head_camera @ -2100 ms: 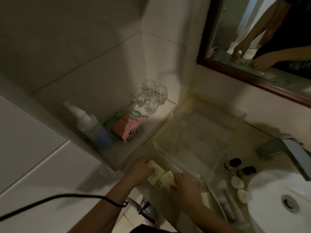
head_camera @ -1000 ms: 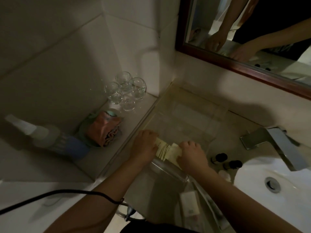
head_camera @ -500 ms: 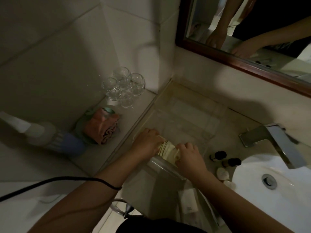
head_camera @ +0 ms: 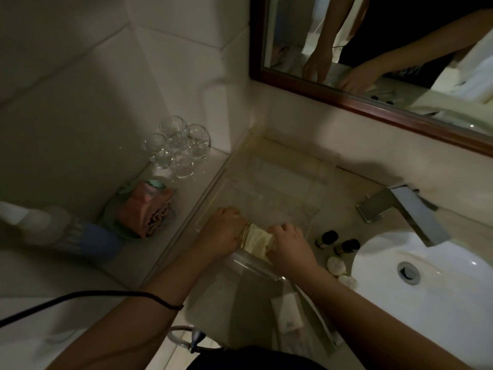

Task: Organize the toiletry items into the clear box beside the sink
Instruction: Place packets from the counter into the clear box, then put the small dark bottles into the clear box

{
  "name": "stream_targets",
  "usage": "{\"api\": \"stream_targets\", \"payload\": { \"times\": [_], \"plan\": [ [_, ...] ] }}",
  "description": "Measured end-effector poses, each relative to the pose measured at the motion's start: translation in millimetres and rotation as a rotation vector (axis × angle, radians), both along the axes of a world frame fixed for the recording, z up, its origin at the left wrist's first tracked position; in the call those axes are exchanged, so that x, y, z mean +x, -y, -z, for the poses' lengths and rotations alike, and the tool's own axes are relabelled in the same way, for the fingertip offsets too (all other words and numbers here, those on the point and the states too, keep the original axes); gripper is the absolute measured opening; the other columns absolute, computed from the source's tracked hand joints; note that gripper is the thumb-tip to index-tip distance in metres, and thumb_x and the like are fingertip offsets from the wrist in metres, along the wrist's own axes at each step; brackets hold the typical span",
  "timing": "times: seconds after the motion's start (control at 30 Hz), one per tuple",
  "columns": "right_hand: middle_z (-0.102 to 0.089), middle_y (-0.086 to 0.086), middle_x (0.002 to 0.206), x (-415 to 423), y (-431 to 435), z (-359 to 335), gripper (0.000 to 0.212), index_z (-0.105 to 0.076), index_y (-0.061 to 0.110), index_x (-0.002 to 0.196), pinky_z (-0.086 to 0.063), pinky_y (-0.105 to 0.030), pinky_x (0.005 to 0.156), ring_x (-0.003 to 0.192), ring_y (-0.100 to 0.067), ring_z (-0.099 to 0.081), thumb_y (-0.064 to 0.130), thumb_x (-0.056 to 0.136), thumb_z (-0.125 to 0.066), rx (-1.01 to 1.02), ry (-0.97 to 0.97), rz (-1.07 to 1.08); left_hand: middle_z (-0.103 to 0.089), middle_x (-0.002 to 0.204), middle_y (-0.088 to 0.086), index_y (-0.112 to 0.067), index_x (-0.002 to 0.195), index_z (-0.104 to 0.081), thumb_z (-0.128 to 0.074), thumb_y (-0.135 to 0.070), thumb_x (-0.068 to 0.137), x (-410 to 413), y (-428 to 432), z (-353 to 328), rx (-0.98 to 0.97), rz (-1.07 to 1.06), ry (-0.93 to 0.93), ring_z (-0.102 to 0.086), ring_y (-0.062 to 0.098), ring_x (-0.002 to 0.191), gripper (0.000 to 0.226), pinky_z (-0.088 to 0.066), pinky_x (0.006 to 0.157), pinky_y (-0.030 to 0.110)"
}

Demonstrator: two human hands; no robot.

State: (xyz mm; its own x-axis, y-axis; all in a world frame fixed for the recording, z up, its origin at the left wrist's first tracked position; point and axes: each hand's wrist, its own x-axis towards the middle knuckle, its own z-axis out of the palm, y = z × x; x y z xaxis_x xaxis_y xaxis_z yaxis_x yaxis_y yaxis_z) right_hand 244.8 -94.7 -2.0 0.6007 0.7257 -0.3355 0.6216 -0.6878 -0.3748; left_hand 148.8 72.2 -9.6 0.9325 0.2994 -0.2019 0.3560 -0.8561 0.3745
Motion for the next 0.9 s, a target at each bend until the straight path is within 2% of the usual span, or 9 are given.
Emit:
{"api": "stream_targets", "payload": {
  "times": [0.1, 0.23, 0.43, 0.63, 0.77, 0.9],
  "plan": [
    [-0.048, -0.003, 0.129, 3, 12, -13, 0.047, -0.048, 0.024, 0.131, -0.04, -0.033, 0.099, 0.121, -0.023, -0.042, 0.027, 0.087, -0.065, 0.089, 0.024, 0.047, -0.047, 0.135, 0.008, -0.022, 0.126, -0.056, -0.067, -0.026, 0.077, 4, 12, -11, 0.001, 0.005, 0.006, -0.039, 0.029, 0.125, 0.051, -0.039, 0.105, 0.04],
    [-0.051, 0.002, 0.129, 11, 40, -32, 0.042, -0.051, 0.028, 0.127, -0.04, -0.033, 0.102, 0.125, -0.018, -0.044, 0.028, 0.087, -0.066, 0.236, 0.042, 0.174, -0.05, 0.129, 0.006, -0.02, 0.125, -0.057, -0.069, -0.026, 0.077, 15, 37, -26, -0.049, 0.016, 0.11, -0.043, 0.026, 0.121, 0.05, -0.037, 0.103, 0.034],
    [-0.058, -0.001, 0.113, 30, 95, -53, 0.033, -0.059, 0.021, 0.118, -0.045, -0.03, 0.089, 0.108, -0.019, -0.053, 0.02, 0.085, -0.066, 0.399, 0.11, 0.33, -0.055, 0.125, 0.006, -0.018, 0.122, -0.058, -0.07, -0.022, 0.078, 37, 84, -36, -0.138, 0.038, 0.166, -0.048, 0.023, 0.12, 0.046, -0.036, 0.1, 0.03],
    [-0.059, -0.003, 0.11, 52, 152, -43, 0.032, -0.058, 0.018, 0.114, -0.048, -0.033, 0.085, 0.103, -0.02, -0.056, 0.023, 0.084, -0.068, 0.371, 0.14, 0.448, -0.051, 0.133, 0.004, -0.018, 0.13, -0.051, -0.067, -0.019, 0.081, 62, 135, -46, -0.247, -0.007, 0.128, -0.052, 0.021, 0.118, 0.052, -0.042, 0.098, 0.032],
    [-0.058, -0.004, 0.114, 60, 166, -32, 0.039, -0.054, 0.02, 0.119, -0.048, -0.033, 0.079, 0.099, -0.021, -0.056, 0.029, 0.084, -0.068, 0.299, 0.013, 0.487, -0.05, 0.133, 0.008, -0.015, 0.131, -0.049, -0.068, -0.016, 0.081, 72, 154, -43, -0.278, -0.081, 0.126, -0.054, 0.025, 0.113, 0.053, -0.043, 0.093, 0.032],
    [-0.062, -0.008, 0.114, 67, 162, -26, 0.034, -0.055, 0.013, 0.121, -0.042, -0.031, 0.072, 0.091, -0.022, -0.057, 0.025, 0.09, -0.061, 0.25, -0.092, 0.476, -0.049, 0.138, 0.008, -0.015, 0.135, -0.046, -0.068, -0.016, 0.079, 84, 163, -36, -0.291, -0.158, 0.086, -0.054, 0.026, 0.116, 0.06, -0.042, 0.095, 0.03]
  ]
}}
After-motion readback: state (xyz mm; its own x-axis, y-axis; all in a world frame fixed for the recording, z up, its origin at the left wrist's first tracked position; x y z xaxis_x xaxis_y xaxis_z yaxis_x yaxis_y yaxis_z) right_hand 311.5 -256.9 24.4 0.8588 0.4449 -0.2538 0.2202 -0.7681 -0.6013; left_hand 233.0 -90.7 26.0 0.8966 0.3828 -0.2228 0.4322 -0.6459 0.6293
